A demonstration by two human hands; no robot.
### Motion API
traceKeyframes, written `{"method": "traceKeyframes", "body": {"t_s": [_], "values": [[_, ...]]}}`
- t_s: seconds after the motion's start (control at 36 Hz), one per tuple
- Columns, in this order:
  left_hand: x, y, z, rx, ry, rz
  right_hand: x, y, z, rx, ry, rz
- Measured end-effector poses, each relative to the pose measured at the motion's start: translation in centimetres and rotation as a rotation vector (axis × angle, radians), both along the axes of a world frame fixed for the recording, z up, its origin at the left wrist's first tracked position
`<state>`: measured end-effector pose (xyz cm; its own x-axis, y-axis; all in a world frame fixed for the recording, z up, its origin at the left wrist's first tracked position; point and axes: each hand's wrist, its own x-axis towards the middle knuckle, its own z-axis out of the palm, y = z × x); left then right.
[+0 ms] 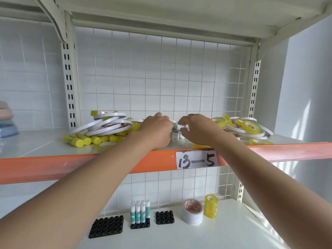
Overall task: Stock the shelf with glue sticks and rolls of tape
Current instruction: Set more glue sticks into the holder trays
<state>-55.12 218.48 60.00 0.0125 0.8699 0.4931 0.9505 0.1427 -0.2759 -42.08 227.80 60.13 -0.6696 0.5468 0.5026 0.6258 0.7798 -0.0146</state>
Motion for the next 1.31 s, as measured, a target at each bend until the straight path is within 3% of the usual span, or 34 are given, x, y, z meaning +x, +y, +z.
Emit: {"method": "traceKeyframes", "body": {"t_s": [0.25, 0.69, 1.03, 1.31], "values": [[-0.7, 0.0, -0.8, -0.05, -0.214, -0.071, -1.0, 0.8, -0.8, -0.026, -0.112, 0.039], [-0.8, -0.3, -0.7, -0.023, -0.264, -0.076, -0.7, 0.8, -0.7, -0.123, 0.032, 0.197], [-1.2, 0.4, -0.9, -0.009, -0.14, -0.094, -0.6, 1.4, -0.6, 0.077, 0.459, 0.212], [-0.6, 0.0, -0.3, 0.372, -0.394, -0.227, -0.1, 0.9, -0.2, -0.038, 0.573, 0.225]]}}
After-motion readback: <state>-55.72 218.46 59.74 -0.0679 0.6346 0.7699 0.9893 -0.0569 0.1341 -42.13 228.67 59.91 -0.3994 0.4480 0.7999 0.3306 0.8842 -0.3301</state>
